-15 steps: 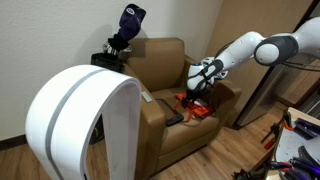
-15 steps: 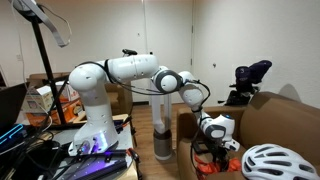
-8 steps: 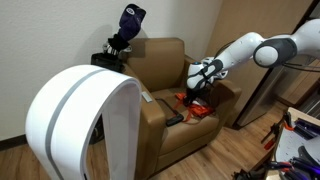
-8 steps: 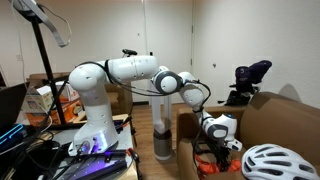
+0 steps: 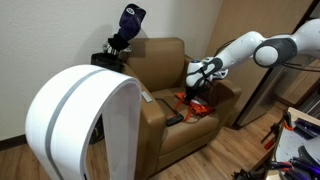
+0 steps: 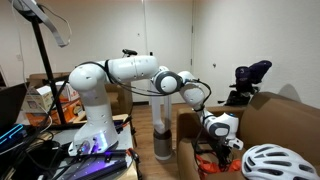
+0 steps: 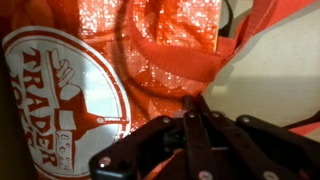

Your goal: Move the bag to the left

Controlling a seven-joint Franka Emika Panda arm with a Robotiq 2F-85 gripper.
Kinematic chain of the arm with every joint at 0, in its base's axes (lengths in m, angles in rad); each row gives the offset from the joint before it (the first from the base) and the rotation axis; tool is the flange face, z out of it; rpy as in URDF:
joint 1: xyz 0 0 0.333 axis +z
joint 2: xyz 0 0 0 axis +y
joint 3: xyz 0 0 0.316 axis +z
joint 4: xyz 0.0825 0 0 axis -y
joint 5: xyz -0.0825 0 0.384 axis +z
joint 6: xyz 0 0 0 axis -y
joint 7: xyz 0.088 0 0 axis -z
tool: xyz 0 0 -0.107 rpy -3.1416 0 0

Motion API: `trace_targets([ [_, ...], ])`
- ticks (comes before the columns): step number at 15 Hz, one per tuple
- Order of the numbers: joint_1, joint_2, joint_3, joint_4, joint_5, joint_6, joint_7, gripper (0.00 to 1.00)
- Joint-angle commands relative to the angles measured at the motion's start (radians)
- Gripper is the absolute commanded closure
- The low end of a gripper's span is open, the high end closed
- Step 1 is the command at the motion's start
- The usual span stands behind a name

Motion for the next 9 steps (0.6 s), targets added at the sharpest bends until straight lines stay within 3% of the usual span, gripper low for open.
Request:
trace_targets([
  [1, -0.009, -0.024, 0.015, -0.008, 0.004, -0.016, -0.023, 0.94],
  [9, 0.078, -0.213, -0.009, -0.158, -0.03, 0.011, -0.029, 0.94],
])
